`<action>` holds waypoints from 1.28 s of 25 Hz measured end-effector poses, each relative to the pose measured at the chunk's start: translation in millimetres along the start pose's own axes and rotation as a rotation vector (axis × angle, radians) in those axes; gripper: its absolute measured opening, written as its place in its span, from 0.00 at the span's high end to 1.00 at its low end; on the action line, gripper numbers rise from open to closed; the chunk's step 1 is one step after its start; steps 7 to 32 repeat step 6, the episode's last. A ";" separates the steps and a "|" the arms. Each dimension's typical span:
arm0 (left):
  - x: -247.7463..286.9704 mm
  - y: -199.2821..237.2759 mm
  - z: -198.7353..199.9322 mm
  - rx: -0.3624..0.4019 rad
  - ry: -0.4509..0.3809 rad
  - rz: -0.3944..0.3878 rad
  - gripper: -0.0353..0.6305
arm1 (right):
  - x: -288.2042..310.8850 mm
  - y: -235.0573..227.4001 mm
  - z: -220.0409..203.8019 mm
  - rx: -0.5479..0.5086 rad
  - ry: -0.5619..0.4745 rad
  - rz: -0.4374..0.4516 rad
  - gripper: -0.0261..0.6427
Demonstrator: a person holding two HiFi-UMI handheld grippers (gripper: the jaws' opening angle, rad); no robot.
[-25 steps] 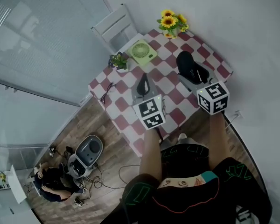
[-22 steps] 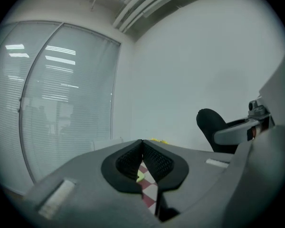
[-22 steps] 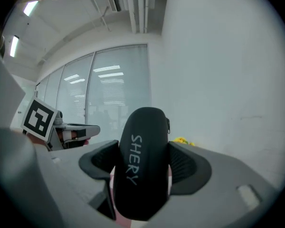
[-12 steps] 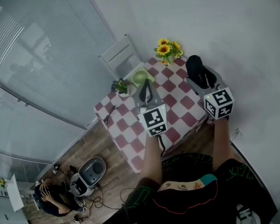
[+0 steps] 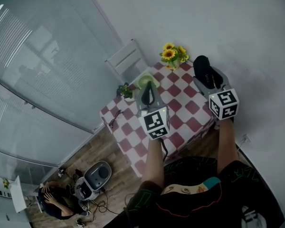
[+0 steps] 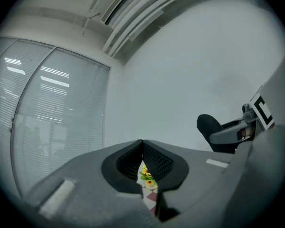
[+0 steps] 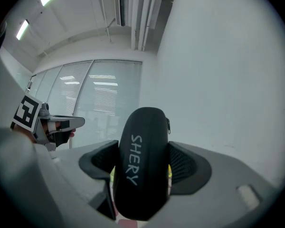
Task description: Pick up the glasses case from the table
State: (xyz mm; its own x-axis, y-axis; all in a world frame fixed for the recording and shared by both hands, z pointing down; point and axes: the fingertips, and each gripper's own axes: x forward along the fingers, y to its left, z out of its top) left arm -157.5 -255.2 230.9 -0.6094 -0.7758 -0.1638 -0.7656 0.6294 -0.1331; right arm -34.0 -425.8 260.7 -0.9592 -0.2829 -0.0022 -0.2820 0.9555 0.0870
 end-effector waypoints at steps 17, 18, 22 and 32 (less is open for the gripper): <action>3.3 -11.4 5.8 -0.130 -0.012 -0.053 0.94 | -0.5 -7.8 2.3 -0.016 -0.018 0.005 0.47; 3.3 -11.4 5.8 -0.130 -0.012 -0.053 0.94 | -0.5 -7.8 2.3 -0.016 -0.018 0.005 0.47; 3.3 -11.4 5.8 -0.130 -0.012 -0.053 0.94 | -0.5 -7.8 2.3 -0.016 -0.018 0.005 0.47; 3.3 -11.4 5.8 -0.130 -0.012 -0.053 0.94 | -0.5 -7.8 2.3 -0.016 -0.018 0.005 0.47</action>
